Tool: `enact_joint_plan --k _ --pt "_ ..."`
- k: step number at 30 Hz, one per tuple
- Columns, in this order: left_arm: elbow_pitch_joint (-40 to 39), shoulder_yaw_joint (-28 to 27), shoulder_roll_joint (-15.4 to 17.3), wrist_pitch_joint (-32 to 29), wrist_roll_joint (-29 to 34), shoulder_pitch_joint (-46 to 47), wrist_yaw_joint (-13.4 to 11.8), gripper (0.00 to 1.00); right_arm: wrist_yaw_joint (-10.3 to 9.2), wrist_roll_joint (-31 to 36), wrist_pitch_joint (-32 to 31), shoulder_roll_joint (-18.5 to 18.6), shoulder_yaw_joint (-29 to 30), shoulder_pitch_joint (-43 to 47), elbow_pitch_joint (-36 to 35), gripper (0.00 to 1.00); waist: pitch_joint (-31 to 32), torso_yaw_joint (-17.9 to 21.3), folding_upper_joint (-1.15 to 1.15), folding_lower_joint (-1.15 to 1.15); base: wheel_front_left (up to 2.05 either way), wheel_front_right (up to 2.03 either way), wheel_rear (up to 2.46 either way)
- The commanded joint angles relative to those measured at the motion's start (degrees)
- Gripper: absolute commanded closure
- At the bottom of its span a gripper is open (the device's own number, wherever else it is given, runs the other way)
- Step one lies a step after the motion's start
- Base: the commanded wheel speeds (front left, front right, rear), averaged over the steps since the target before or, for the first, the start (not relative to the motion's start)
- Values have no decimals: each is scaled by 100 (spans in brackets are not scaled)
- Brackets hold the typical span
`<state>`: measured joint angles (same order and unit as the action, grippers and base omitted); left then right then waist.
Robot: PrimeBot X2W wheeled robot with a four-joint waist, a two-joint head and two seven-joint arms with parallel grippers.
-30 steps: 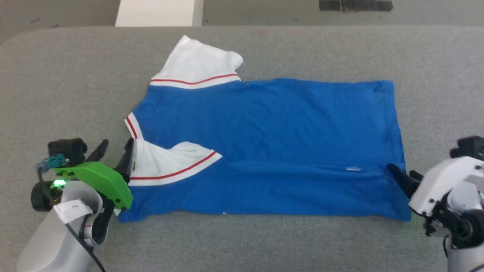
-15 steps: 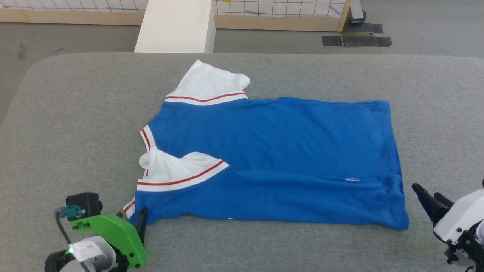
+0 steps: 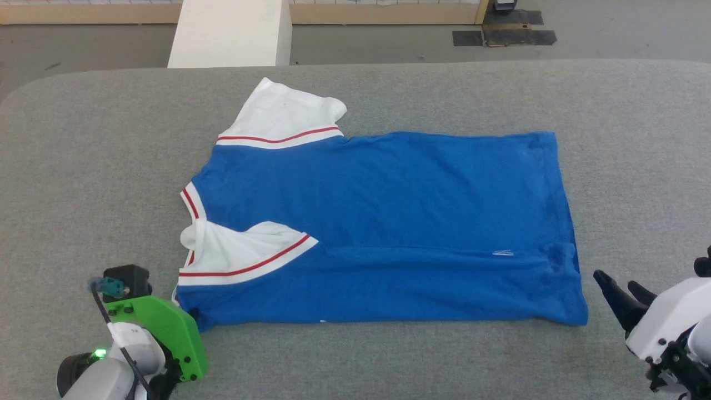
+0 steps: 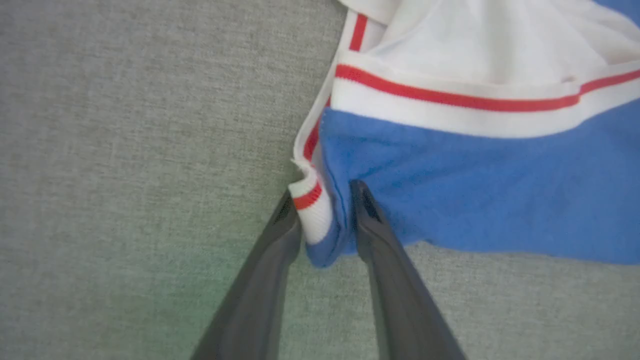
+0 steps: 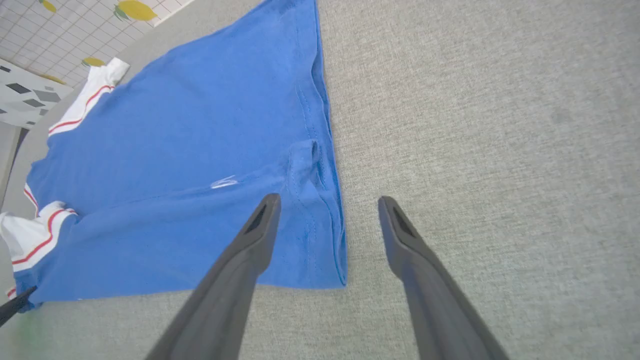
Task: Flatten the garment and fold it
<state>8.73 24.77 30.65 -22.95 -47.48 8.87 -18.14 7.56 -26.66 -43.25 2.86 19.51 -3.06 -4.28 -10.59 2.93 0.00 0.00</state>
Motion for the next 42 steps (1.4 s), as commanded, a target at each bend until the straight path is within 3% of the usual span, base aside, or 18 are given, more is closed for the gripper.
enact_joint_plan --k 1,8,12,21,22,24,29,35,42 --pt "37 45 7 -50 -24 -86 33 100 -8 205 -68 2 -60 120 -135 0 -16 17 0 0 0 0 0" --pt "-767 -186 140 257 7 -441 -213 100 -8 1186 -626 2 -473 306 -584 0 -51 -53 0 0 0 0 0" --pt "-1273 -232 193 284 38 -634 -393 100 -8 1806 -822 2 -780 96 -288 0 -156 -140 0 0 0 0 0" --pt "-1459 -189 179 249 45 -626 -437 100 -8 2373 -861 2 -1009 -285 650 0 -316 -242 0 0 0 0 0" --pt "-1449 -190 174 254 39 -616 -428 100 -8 2357 -870 2 -1031 -313 726 52 -318 -247 0 0 0 0 0" --pt "-1418 -197 166 261 11 -609 -401 100 -8 2288 -853 10 -1042 -364 791 100 -296 -250 0 0 0 0 0" --pt "-1355 -325 202 296 -97 -644 -385 100 -8 1970 -867 173 -975 -361 558 100 -97 -262 0 0 0 0 0" --pt "-1608 -492 398 108 -246 -989 -598 100 -8 1642 -1310 433 -718 108 -95 100 158 -253 0 0 0 0 0" --pt "-1703 -450 381 -94 -445 -1419 -732 100 -8 1554 -1652 324 -541 682 -213 100 190 -228 0 0 0 0 0"
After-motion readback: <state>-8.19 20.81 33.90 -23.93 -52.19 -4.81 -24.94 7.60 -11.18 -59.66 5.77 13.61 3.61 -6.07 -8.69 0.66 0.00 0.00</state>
